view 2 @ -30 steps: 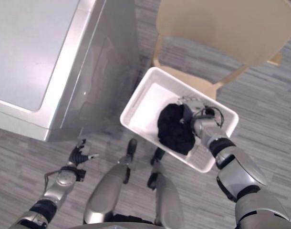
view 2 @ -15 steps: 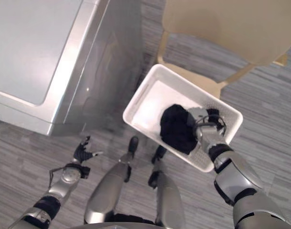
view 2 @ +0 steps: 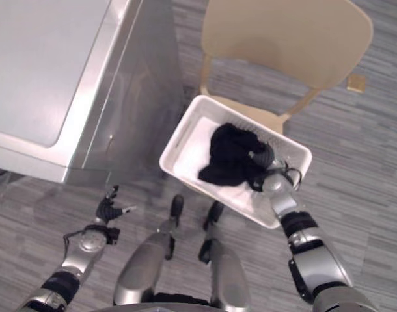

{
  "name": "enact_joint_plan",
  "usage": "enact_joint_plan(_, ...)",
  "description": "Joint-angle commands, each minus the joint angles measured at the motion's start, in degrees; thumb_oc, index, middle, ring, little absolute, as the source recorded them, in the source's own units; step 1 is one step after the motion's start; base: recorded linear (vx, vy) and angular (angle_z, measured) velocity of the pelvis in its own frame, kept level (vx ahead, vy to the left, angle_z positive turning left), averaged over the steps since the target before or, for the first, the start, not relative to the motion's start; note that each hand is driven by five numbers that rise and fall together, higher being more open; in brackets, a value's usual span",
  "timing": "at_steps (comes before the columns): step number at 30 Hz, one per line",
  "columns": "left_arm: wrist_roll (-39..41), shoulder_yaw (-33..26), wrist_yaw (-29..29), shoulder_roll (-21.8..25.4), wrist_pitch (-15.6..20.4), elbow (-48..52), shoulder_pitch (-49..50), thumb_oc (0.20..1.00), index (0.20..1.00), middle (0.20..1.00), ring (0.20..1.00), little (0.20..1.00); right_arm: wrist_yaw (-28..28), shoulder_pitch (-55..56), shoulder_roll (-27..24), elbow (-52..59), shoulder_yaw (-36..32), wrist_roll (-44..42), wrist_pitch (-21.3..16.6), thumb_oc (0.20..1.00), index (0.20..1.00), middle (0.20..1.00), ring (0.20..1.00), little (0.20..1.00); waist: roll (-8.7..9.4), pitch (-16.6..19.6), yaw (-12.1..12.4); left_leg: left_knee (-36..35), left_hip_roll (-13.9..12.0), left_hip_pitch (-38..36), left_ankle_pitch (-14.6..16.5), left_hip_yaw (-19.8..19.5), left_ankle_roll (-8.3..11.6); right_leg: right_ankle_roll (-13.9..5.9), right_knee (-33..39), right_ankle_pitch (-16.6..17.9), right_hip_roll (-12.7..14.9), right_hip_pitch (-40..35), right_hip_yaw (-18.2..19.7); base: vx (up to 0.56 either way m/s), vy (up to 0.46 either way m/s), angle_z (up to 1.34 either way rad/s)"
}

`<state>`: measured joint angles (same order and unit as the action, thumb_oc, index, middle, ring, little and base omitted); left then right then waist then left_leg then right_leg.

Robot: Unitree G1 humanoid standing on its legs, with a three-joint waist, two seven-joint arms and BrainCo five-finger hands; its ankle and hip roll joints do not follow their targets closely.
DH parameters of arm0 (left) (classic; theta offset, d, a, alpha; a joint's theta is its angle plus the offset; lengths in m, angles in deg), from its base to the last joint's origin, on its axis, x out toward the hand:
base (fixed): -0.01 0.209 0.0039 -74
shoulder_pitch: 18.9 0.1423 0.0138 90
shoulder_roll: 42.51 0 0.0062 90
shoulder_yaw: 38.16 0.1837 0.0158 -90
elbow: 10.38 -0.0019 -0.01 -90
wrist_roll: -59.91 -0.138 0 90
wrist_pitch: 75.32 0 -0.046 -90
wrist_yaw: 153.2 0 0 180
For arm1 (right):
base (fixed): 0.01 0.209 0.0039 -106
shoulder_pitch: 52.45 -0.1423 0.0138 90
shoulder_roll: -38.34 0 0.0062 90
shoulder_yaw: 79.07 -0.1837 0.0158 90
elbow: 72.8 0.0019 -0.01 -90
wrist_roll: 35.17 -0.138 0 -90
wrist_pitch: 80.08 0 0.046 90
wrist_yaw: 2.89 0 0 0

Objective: Grab the laundry basket,head to the washer,open it,put in the laundry and shut it.

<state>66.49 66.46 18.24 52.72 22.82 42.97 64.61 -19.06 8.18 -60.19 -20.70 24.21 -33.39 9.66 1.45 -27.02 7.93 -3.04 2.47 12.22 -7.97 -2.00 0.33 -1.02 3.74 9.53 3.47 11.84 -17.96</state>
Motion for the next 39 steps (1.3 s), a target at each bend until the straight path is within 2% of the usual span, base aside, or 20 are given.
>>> enact_joint_plan(1, 1.12, 0.0, 0.55, 0.17, 0.13, -0.24, 2.12, 1.0, 1.0, 1.0, 1.0, 1.0, 1.03, 2.64, -0.06, 3.83, 2.17, -9.9, -5.89, 0.2, 0.2, 0.2, 0.2, 0.2, 1.04, 7.28, 0.56, -1.4, -2.3, -0.27, 3.18, 1.95, 2.13, -7.39, -2.52, -5.31, 4.51, 0.34, 1.75, 0.03, 0.006, -0.01)
enact_joint_plan(11, -0.69, -6.15, 3.81, 0.64, -1.46, 4.65, 10.96, 1.0, 1.0, 1.0, 1.0, 1.0, 11.74, 18.69, 3.74, 32.01, -2.26, -18.66, -10.03, 0.2, 0.2, 0.2, 0.2, 0.2, 4.28, 13.51, -1.4, -0.78, -2.7, -8.71, 7.73, 4.87, 0.29, -7.86, -1.58, -6.09, 3.81, -6.3, 4.34, 0.06, 0.048, -0.16)
enact_joint_plan(15, -1.32, -6.41, 3.84, 1.02, -1.36, 6.41, 11.77, 1.0, 1.0, 1.0, 1.0, 1.0, 13.05, 20.49, 4.55, 37.26, -2.52, -18.23, -10.82, 0.2, 0.2, 0.2, 0.2, 0.2, 4.46, 13.01, -1.54, -0.33, -3.01, -9.89, 7.94, 5.52, -0.26, -8.44, -4.95, -6.16, 3.66, -5.46, 5.74, -0.11, 0.042, -0.26)
enact_joint_plan(16, -1.11, -5.81, 3.11, 1.37, -1.04, 6.04, 10.0, 1.0, 1.0, 1.0, 1.0, 1.0, 12.96, 20.2, 5.65, 38.85, -2.08, -18.87, -11.77, 0.2, 0.2, 0.2, 0.2, 0.2, 4.13, 11.83, -2.1, 0.65, -3.51, -8.64, 7.22, 5.19, -0.52, -9.16, -9.55, -6.85, 3.19, -3.72, 8.92, -0.37, -0.011, -0.29)
enact_joint_plan(17, -1.41, -5.51, 2.71, 2.0, -0.67, 7.16, 8.85, 1.0, 1.0, 1.0, 1.0, 1.0, 13.32, 20.57, 5.19, 40.5, -2.49, -18.44, -12.17, 0.2, 0.2, 0.2, 0.2, 0.2, 3.37, 11.59, -2.66, 2.71, -3.85, -6.14, 6.2, 4.21, -0.9, -8.64, -15.2, -9.99, 1.28, -3.02, 13.02, -0.44, -0.025, -0.01)
enact_joint_plan(20, -1.73, -5.53, 2.83, 2.16, -0.3, 7.63, 8.95, 1.0, 1.0, 1.0, 1.0, 1.0, 13.93, 23.28, 4.45, 42.26, -4.15, -17.34, -12.52, 0.2, 0.2, 0.2, 0.2, 0.2, 2.57, 13.57, -2.31, 3.87, -3.36, -2.73, 4.52, 1.85, -0.96, -7.12, -21.78, -14.56, -1.17, -6.29, 17.19, -0.21, -0.087, 0.63)
enact_joint_plan(21, -1.75, -5.73, 2.65, 2.21, -0.28, 8.09, 9.25, 1.0, 1.0, 1.0, 1.0, 1.0, 13.65, 23.6, 4.45, 41.69, -4.32, -16.75, -12.28, 0.2, 0.2, 0.2, 0.2, 0.2, 2.78, 14.55, -1.62, 3.93, -3.0, -1.42, 3.87, 1.09, -0.66, -6.38, -19.82, -17.04, -1.8, -9.09, 18.05, -0.18, -0.243, 0.72)
enact_joint_plan(22, -1.22, -5.33, 2.44, 1.94, -0.15, 9.82, 9.54, 1.0, 1.0, 1.0, 1.0, 1.0, 13.38, 22.89, 4.33, 41.1, -3.95, -16.13, -11.85, 0.2, 0.2, 0.2, 0.2, 0.2, 2.69, 15.53, -0.37, 3.88, -2.91, 0.62, 1.49, 0.01, 0.93, -4.41, -15.12, -18.45, -3.4, -11.74, 18.64, -0.19, -0.258, 0.52)
enact_joint_plan(24, -0.67, -4.97, 2.02, 1.1, 0.28, 10.35, 9.58, 1.0, 1.0, 1.0, 1.0, 1.0, 12.43, 22.34, 3.78, 40.27, -3.72, -16.43, -12.33, 0.2, 0.2, 0.2, 0.2, 0.2, 2.34, 15.79, 0.25, 3.3, -3.03, 2.89, -1.05, -0.69, 2.62, -2.84, -8.86, -18.91, -4.97, -13.92, 19.25, -0.2, -0.242, 0.37)
enact_joint_plan(26, 0.16, -4.91, 2.15, 0.57, 0.3, 11.21, 9.9, 1.0, 1.0, 1.0, 1.0, 1.0, 12.38, 22.18, 3.26, 40.02, -3.76, -16.53, -12.1, 0.2, 0.2, 0.2, 0.2, 0.2, 1.57, 15.7, 0.15, 2.5, -3.26, 3.33, -2.33, -1.26, 3.53, -2.28, -7.65, -18.7, -5.81, -13.79, 18.91, -0.21, -0.133, 0.85)
enact_joint_plan(27, 0.2, -4.41, 2.2, -0.28, 0.58, 12.15, 9.74, 1.0, 1.0, 1.0, 1.0, 1.0, 12.11, 21.81, 2.01, 39.68, -3.96, -16.81, -12.12, 0.2, 0.2, 0.2, 0.2, 0.2, 0.74, 14.8, -0.13, 1.24, -3.37, 4.5, -2.55, 0.15, 4.11, -1.83, -5.93, -17.4, -5.78, -13.38, 17.41, -0.3, -0.057, 0.94)
enact_joint_plan(29, -0.91, -3.49, 3.1, 0.18, 1.0, 14.68, 9.1, 1.0, 1.0, 1.0, 1.0, 1.0, 12.52, 21.94, 0.89, 39.67, -3.95, -17.16, -11.74, 0.2, 0.2, 0.2, 0.2, 0.2, 0.85, 14.53, -1.34, 2.64, -3.6, 4.35, -0.13, 3.55, 2.98, -2.26, -4.72, -16.49, -4.63, -12.59, 14.7, -0.28, -0.04, 0.8)
enact_joint_plan(31, -3.0, -2.71, 3.83, 1.2, 1.56, 16.79, 8.94, 1.0, 1.0, 1.0, 1.0, 1.0, 13.13, 22.12, 0.46, 40.02, -3.92, -17.5, -11.64, 0.2, 0.2, 0.2, 0.2, 0.2, 1.11, 14.45, -1.96, 5.3, -3.82, 3.8, 1.37, 4.69, 2.54, -2.53, -4.21, -15.75, -3.9, -12.07, 13.39, -0.18, -0.022, 1.12)
enact_joint_plan(32, -3.73, -1.84, 4.94, 2.23, 2.43, 20.51, 8.52, 1.0, 1.0, 1.0, 1.0, 1.0, 14.41, 22.41, -0.26, 40.79, -3.45, -18.76, -11.73, 0.2, 0.2, 0.2, 0.2, 0.2, 1.97, 14.38, -2.75, 11.0, -3.24, 2.86, 5.5, 4.37, 2.18, -2.75, -3.6, -14.69, -2.18, -11.52, 11.38, -0.2, -0.023, 0.75)
enact_joint_plan(33, -3.72, -1.85, 4.95, 2.24, 2.41, 20.54, 8.51, 1.0, 1.0, 1.0, 1.0, 1.0, 14.42, 22.38, -0.27, 40.78, -3.46, -18.76, -11.73, 0.2, 0.2, 0.2, 0.2, 0.2, 1.93, 14.48, -2.84, 11.03, -3.26, 3.09, 5.37, 4.27, 2.18, -2.74, -3.54, -14.56, -2.22, -11.37, 11.28, -0.16, 0.0, 0.5)
enact_joint_plan(34, -4.49, -0.26, 5.9, 2.77, 3.29, 23.04, 7.8, 1.0, 1.0, 1.0, 1.0, 1.0, 15.54, 22.34, -0.67, 41.74, -2.74, -19.27, -11.86, 0.2, 0.2, 0.2, 0.2, 0.2, 2.29, 14.87, -3.79, 13.23, -3.33, 0.56, 9.17, 4.47, 2.01, -2.83, -2.97, -14.09, -0.99, -11.25, 9.64, -0.05, 0.015, 0.56)
enact_joint_plan(35, -4.49, -0.27, 5.9, 2.77, 3.28, 23.06, 7.79, 1.0, 1.0, 1.0, 1.0, 1.0, 15.54, 22.32, -0.67, 41.74, -2.76, -19.28, -11.85, 0.2, 0.2, 0.2, 0.2, 0.2, 2.28, 15.0, -3.92, 13.11, -3.29, 0.76, 8.92, 4.35, 2.0, -2.82, -2.91, -13.94, -0.99, -11.07, 9.51, -0.06, 0.038, 0.86)
enact_joint_plan(37, -6.29, 2.34, 5.66, 3.22, 3.84, 25.72, 5.47, 1.0, 1.0, 1.0, 1.0, 1.0, 16.31, 21.23, -0.86, 42.71, -1.46, -19.62, -12.02, 0.2, 0.2, 0.2, 0.2, 0.2, 2.26, 15.88, -5.68, 12.91, -5.42, -3.05, 11.04, 7.44, 2.11, -3.06, -2.33, -13.93, -0.07, -10.9, 7.19, -0.03, 0.083, 0.93)
enact_joint_plan(38, -6.82, 3.31, 5.77, 3.22, 4.0, 26.27, 4.53, 1.0, 1.0, 1.0, 1.0, 1.0, 16.54, 20.93, -0.69, 43.06, -1.27, -20.15, -11.8, 0.2, 0.2, 0.2, 0.2, 0.2, 2.07, 16.28, -6.22, 12.14, -5.81, -3.45, 10.22, 8.19, 2.23, -3.09, -1.95, -13.56, 0.15, -10.67, 6.35, 0.05, 0.181, 0.89)
enact_joint_plan(39, -7.81, 6.74, 6.22, 2.63, 4.61, 28.58, 1.35, 1.0, 1.0, 1.0, 1.0, 1.0, 17.64, 19.02, -0.21, 44.43, 1.4, -21.92, -11.74, 0.2, 0.2, 0.2, 0.2, 0.2, 1.56, 17.74, -6.8, 7.44, -5.37, -5.7, 9.99, 8.57, 2.5, -3.68, -0.94, -12.7, 0.48, -11.37, 4.53, 0.06, 0.135, 0.77)
